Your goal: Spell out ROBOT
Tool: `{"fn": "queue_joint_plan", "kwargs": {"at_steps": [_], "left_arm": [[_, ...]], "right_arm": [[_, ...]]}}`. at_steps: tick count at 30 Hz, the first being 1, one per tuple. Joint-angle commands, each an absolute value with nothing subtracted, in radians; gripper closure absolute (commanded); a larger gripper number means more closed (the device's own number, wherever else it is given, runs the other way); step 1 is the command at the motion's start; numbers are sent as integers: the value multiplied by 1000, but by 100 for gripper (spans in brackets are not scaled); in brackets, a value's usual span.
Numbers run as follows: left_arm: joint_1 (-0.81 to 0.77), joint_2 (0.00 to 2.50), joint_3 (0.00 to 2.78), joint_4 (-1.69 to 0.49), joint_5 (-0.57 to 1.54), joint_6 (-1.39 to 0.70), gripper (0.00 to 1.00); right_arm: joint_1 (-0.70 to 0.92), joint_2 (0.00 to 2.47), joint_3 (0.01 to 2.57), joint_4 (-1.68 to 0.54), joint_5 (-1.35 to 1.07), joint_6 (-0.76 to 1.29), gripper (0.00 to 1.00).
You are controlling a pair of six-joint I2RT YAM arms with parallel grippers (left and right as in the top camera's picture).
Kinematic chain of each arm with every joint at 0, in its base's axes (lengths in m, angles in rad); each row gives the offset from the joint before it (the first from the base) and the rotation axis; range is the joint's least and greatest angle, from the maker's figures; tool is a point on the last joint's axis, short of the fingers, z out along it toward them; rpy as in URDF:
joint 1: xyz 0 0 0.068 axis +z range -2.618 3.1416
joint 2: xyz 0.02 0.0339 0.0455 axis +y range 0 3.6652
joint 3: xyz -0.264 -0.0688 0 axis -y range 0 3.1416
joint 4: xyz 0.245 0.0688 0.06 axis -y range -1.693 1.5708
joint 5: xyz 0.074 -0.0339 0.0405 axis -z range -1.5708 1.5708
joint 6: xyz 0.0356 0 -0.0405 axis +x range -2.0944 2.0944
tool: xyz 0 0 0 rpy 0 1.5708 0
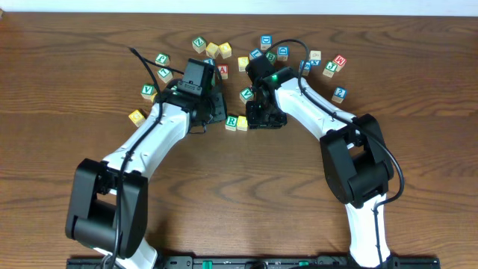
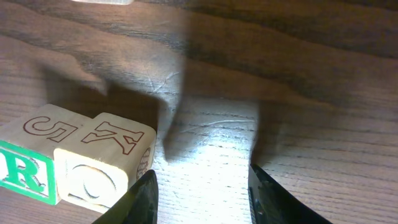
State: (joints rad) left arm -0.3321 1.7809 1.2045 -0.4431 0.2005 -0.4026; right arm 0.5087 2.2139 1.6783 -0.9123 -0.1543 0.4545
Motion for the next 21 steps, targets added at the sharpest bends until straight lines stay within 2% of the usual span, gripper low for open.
{"fn": "queue_joint_plan", "kwargs": {"at_steps": [1, 17, 21], "left_arm": [[-333, 1830, 1225, -434, 191, -356, 87], [-333, 1922, 1225, -371, 173, -307, 92], [-333, 1938, 1225, -373, 180, -311, 92]], "right_arm": [[508, 2179, 1690, -915, -113, 495, 59], [519, 2179, 1659, -867, -66, 538, 57], [519, 2179, 1658, -866, -70, 538, 62]]}}
